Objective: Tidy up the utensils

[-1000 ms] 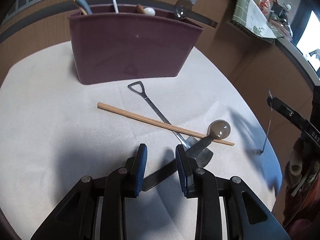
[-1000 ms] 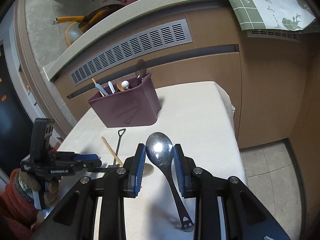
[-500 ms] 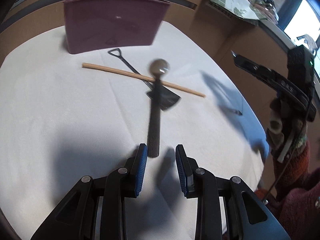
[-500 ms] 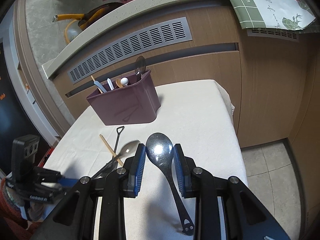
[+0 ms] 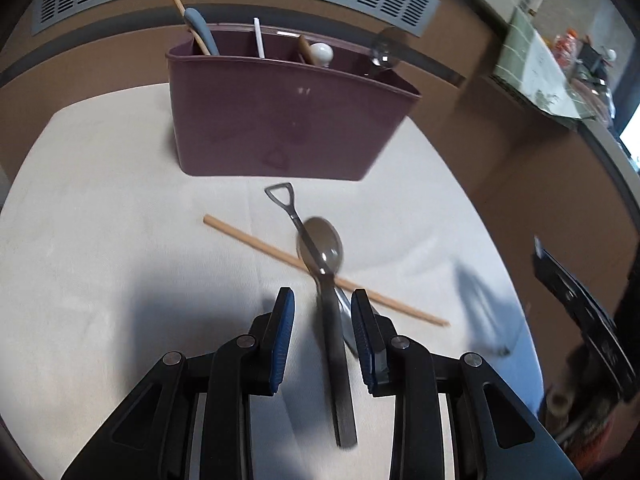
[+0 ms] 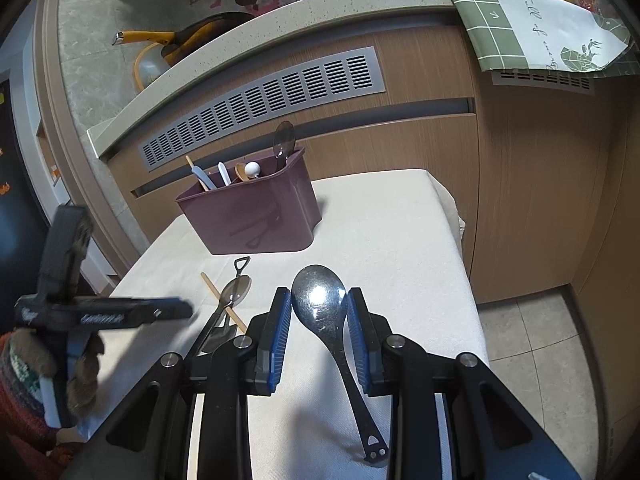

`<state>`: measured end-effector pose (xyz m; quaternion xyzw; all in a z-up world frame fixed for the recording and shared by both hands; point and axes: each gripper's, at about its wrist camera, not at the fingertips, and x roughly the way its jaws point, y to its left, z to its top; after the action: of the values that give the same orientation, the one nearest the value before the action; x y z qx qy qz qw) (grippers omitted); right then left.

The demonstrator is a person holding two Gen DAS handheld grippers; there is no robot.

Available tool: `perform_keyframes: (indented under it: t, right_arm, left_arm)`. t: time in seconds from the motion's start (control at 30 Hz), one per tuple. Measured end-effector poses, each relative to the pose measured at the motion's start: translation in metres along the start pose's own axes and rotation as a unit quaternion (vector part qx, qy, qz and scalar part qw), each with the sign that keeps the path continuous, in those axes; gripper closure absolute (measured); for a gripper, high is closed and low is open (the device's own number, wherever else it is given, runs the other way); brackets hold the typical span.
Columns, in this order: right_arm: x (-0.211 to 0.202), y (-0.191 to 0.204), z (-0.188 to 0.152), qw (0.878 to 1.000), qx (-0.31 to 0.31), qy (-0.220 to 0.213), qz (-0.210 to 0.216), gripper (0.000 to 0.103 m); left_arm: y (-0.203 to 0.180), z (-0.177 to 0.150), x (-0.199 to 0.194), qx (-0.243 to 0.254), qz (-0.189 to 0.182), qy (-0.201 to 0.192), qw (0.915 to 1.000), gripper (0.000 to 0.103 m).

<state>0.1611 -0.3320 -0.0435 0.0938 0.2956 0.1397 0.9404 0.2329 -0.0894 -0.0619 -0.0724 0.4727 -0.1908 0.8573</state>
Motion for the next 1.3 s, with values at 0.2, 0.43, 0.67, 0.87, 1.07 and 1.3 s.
perform_keyframes:
  t: [0.2, 0.43, 0.67, 0.87, 1.07, 1.3]
  right_arm:
    - [0.001, 0.005, -0.001, 1.000, -0.021, -0.004, -0.013, 0.077]
    - [0.003, 0.009, 0.001, 0.999, -0.031, -0.004, -0.019, 0.077]
    - [0.005, 0.013, 0.002, 0.999, -0.038, 0.000, -0.022, 0.077]
    - [0.005, 0.017, 0.004, 0.999, -0.044, 0.003, -0.031, 0.077]
    - [0.001, 0.015, 0.012, 0.999, -0.027, -0.007, -0.030, 0.077]
    - [-0.023, 0.011, 0.023, 0.997, -0.021, -0.052, -0.045, 0.080]
  left_arm:
    - [-0.016, 0.017, 0.029, 0.034, 0.045, 0.002, 0.9984, 0.072]
    - [-0.029, 0.026, 0.049, 0.067, 0.075, 0.005, 0.9949, 0.072]
    - [-0.037, 0.026, 0.055, 0.088, 0.091, 0.004, 0.9920, 0.072]
    - [-0.047, 0.029, 0.062, 0.105, 0.099, 0.003, 0.9896, 0.072]
    - [-0.047, 0.034, 0.064, 0.111, 0.104, 0.010, 0.9883, 0.070]
    - [-0.050, 0.042, 0.067, 0.111, 0.127, 0.035, 0.9850, 0.070]
